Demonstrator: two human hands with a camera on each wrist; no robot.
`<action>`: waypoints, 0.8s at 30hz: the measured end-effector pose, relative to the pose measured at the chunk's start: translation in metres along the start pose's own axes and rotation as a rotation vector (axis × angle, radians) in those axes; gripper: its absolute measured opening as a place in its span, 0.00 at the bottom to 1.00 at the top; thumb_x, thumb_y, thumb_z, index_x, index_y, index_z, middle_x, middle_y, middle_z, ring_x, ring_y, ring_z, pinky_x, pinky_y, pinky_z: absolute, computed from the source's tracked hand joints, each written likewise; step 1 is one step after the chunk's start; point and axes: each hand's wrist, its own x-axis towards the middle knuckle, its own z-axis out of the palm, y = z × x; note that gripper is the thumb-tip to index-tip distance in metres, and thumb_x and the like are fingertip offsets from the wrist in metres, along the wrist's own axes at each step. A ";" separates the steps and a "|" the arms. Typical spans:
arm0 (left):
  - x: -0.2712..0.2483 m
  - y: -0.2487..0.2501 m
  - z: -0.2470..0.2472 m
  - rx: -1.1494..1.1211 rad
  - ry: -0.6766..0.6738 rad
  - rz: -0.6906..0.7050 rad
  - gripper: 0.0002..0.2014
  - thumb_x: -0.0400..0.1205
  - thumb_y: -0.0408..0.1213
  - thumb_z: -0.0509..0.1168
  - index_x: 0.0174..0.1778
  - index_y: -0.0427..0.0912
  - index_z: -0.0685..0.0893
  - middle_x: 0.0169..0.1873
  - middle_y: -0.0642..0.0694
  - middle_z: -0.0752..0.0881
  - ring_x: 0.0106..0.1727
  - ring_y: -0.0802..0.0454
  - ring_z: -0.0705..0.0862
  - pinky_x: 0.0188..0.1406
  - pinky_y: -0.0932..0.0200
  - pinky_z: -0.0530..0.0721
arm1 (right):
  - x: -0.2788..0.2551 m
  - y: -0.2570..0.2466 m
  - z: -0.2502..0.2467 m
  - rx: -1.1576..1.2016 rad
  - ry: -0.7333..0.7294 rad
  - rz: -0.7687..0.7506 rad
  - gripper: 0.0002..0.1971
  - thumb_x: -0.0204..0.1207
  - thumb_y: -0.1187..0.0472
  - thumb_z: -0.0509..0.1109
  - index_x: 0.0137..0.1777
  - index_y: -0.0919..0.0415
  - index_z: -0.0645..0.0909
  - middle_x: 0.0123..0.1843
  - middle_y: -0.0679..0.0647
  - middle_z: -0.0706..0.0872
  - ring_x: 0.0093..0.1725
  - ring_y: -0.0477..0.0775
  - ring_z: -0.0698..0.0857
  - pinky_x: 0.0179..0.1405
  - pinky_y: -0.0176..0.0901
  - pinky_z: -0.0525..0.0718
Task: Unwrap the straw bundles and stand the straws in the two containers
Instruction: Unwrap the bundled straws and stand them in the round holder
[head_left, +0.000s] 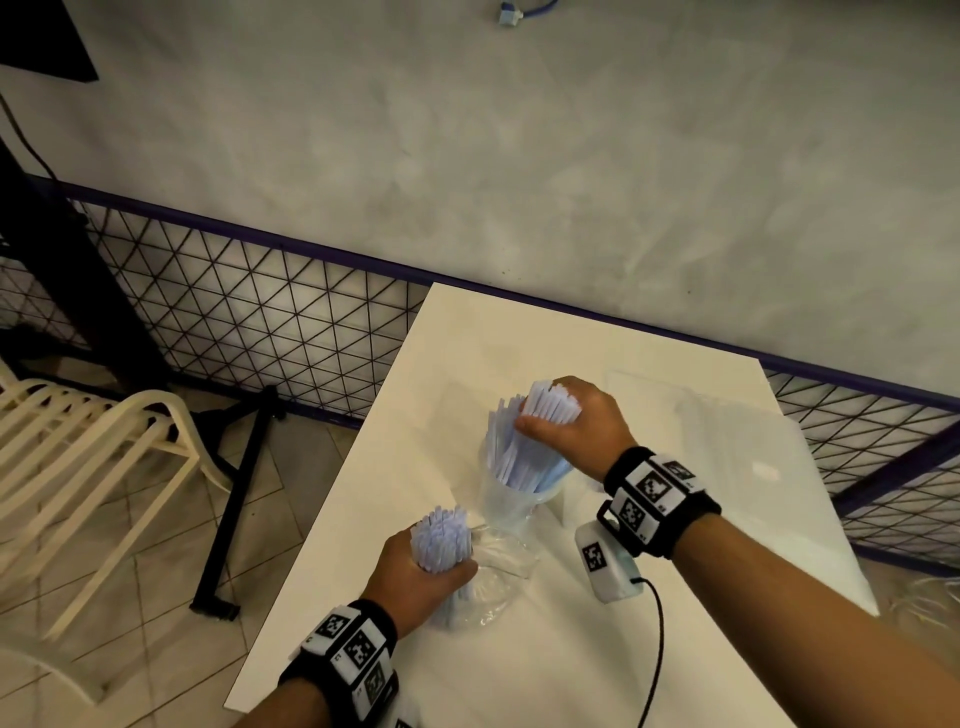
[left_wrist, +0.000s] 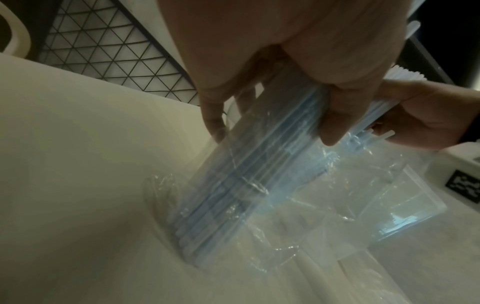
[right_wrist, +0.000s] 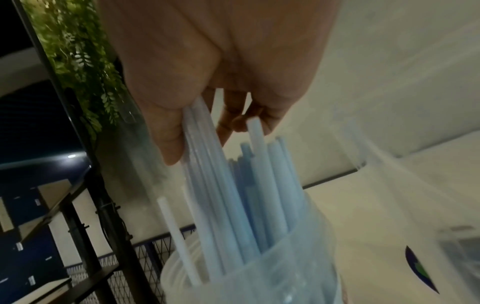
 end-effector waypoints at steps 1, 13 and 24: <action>0.000 0.000 0.000 -0.003 0.000 0.001 0.29 0.53 0.54 0.77 0.47 0.44 0.90 0.43 0.49 0.93 0.46 0.58 0.91 0.50 0.65 0.85 | 0.000 0.000 0.002 -0.024 -0.002 -0.010 0.25 0.60 0.47 0.86 0.52 0.59 0.85 0.49 0.55 0.88 0.49 0.56 0.86 0.52 0.52 0.86; -0.004 0.004 0.000 0.000 0.000 -0.003 0.24 0.54 0.50 0.79 0.46 0.47 0.88 0.40 0.53 0.92 0.43 0.64 0.89 0.43 0.75 0.82 | -0.005 -0.011 -0.013 0.002 0.060 -0.276 0.45 0.65 0.41 0.81 0.80 0.48 0.64 0.82 0.47 0.67 0.78 0.47 0.69 0.73 0.39 0.71; -0.003 0.003 0.001 0.047 -0.003 -0.003 0.17 0.63 0.38 0.81 0.43 0.55 0.84 0.36 0.71 0.89 0.41 0.72 0.87 0.40 0.80 0.80 | -0.015 0.003 0.028 -0.444 -0.144 -0.350 0.45 0.72 0.30 0.67 0.84 0.47 0.55 0.88 0.46 0.54 0.86 0.48 0.51 0.82 0.50 0.50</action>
